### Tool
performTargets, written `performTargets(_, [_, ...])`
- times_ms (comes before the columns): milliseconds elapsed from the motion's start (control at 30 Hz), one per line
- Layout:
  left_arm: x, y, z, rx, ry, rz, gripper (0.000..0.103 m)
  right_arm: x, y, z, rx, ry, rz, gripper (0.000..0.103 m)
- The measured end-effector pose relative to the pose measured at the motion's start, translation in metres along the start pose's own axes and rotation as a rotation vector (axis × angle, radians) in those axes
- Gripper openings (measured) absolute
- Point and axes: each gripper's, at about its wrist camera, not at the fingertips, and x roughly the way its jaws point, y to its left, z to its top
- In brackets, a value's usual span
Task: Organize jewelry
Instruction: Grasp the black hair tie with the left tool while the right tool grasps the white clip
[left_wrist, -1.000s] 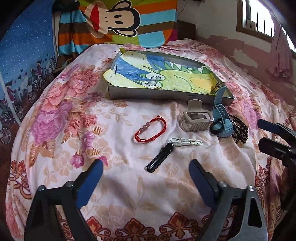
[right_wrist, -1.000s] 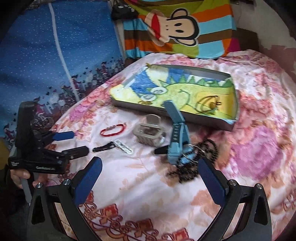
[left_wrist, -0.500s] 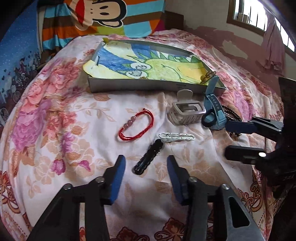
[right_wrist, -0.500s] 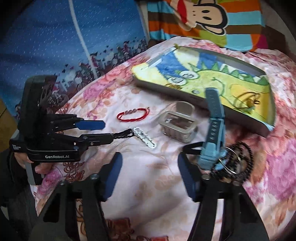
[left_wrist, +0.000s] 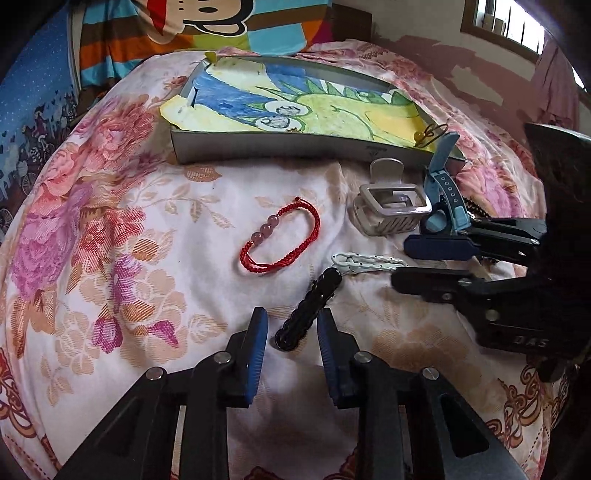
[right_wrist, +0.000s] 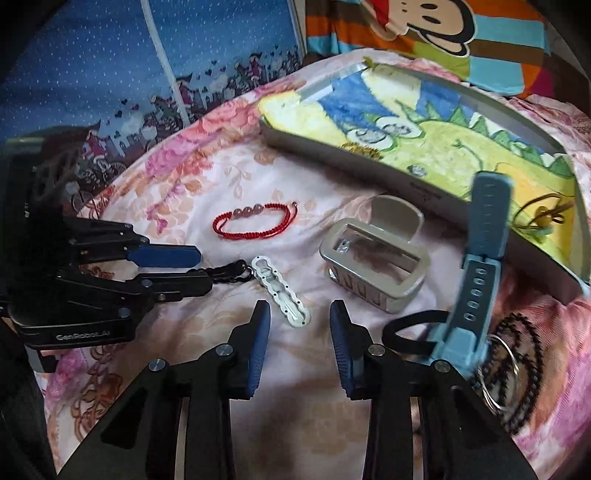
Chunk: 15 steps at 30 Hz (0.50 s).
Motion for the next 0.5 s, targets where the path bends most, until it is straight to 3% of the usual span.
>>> performTargets(233, [0.005, 0.0, 0.002, 0.014, 0.022, -0.01, 0.026, 0.007, 0.005, 0.0, -0.027, 0.019, -0.004, 0.025])
performTargets(367, [0.005, -0.002, 0.0, 0.025, 0.033, -0.023, 0.016, 0.007, 0.01, -0.002, -0.053, 0.019, -0.013, 0.014])
performTargets(500, [0.004, -0.005, -0.002, 0.027, 0.033, -0.028, 0.012, 0.006, 0.012, -0.002, -0.065, 0.015, -0.031, 0.014])
